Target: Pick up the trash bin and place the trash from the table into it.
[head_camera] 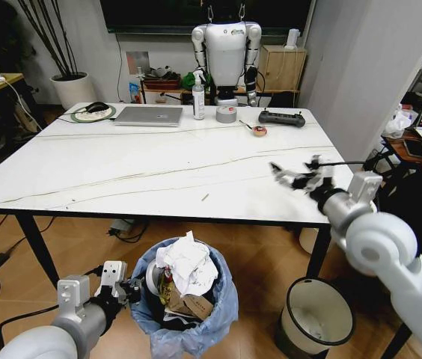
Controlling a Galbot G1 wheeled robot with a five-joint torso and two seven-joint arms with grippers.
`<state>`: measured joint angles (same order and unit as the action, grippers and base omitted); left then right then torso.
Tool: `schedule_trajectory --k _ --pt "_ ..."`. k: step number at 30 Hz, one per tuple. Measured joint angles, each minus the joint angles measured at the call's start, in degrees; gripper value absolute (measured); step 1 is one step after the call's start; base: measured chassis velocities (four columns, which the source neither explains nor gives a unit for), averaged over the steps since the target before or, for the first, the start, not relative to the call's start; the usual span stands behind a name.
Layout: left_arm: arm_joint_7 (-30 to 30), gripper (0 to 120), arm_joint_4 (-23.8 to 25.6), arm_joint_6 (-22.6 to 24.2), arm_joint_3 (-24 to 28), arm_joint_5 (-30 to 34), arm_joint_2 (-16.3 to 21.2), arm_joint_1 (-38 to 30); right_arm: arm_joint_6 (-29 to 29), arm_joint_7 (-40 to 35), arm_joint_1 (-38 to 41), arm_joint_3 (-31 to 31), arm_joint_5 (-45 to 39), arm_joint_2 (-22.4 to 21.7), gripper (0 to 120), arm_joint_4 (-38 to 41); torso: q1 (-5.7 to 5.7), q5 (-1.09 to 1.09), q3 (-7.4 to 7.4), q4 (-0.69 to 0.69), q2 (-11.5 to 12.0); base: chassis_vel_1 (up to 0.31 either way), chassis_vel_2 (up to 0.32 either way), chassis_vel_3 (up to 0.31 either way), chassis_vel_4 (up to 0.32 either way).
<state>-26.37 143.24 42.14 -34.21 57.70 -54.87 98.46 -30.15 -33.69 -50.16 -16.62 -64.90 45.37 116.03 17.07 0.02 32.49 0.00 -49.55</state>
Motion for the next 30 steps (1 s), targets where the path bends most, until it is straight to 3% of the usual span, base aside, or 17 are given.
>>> schedule_trajectory --k 11,15,21,30 --pt "0.0 0 0.0 0.0 -0.2 0.4 -0.1 -0.2 -3.6 -1.2 0.8 -0.2 0.4 -0.5 99 -5.1 0.00 -0.01 -0.01 -0.01 0.0 0.000 0.000 0.000 0.000" --pt "0.0 0 0.0 0.0 -0.3 0.5 0.0 -0.2 -4.1 -1.2 0.4 -0.7 0.3 -0.7 91 -5.0 0.00 -0.01 -0.01 0.00 0.0 0.000 0.000 0.000 0.000" --pt "0.2 0 0.0 0.0 -0.4 0.6 0.2 -0.4 -5.0 -1.3 -1.1 -2.4 0.2 -1.2 68 -5.5 0.00 -0.01 -0.01 0.00 0.0 0.000 0.000 0.000 0.000" --pt "0.4 0 0.0 0.0 -0.5 0.6 0.3 -0.7 -5.6 -0.9 -2.3 -3.3 0.4 -1.6 57 -5.8 0.00 -0.02 -0.01 -0.01 0.0 0.000 0.000 0.000 0.000"
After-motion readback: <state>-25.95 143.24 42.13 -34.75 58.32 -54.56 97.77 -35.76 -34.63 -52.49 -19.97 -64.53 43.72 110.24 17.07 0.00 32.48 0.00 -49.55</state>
